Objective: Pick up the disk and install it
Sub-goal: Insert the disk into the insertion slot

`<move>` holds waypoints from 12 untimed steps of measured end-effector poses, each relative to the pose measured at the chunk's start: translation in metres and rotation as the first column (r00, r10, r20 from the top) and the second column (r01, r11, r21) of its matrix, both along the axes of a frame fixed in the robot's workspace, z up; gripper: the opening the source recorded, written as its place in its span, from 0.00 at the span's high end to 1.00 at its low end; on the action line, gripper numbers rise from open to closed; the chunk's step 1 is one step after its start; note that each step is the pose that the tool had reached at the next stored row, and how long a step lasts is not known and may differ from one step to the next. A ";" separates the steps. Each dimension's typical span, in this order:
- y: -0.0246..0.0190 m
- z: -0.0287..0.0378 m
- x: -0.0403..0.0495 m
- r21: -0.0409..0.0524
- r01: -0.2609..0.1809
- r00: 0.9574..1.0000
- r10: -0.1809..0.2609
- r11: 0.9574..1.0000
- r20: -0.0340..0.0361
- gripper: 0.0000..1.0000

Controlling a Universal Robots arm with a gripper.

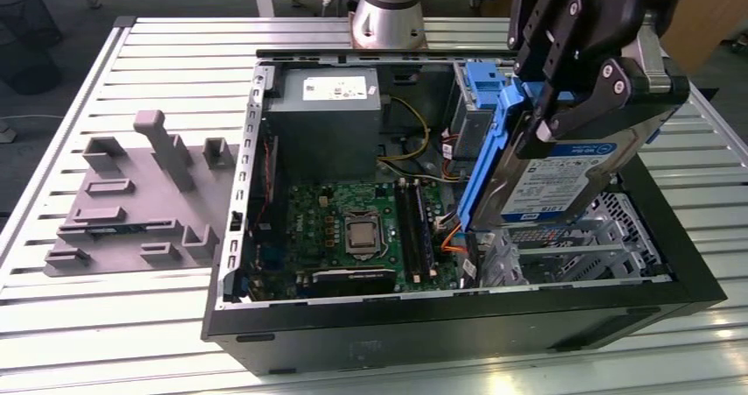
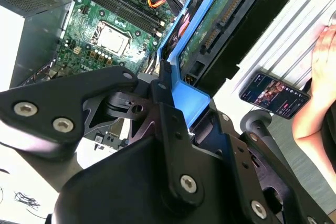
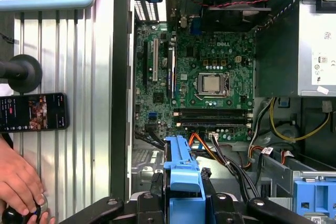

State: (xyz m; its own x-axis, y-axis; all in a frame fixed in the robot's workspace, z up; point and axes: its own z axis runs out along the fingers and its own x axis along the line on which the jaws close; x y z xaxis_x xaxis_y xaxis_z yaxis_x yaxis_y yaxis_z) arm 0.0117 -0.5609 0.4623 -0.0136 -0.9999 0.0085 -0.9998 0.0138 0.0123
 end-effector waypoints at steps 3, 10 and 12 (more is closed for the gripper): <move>0.0000 0.0000 0.0000 0.000 0.000 1.000 0.000 1.000 0.000 0.63; 0.0000 0.0000 0.0001 0.000 0.000 1.000 0.000 1.000 0.000 0.63; 0.0000 0.0000 0.0001 0.000 0.000 1.000 0.000 1.000 0.000 0.63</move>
State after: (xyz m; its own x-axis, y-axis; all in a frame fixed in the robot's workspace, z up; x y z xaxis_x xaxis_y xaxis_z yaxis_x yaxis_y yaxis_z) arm 0.0118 -0.5609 0.4623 -0.0137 -0.9999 0.0085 -0.9998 0.0138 0.0123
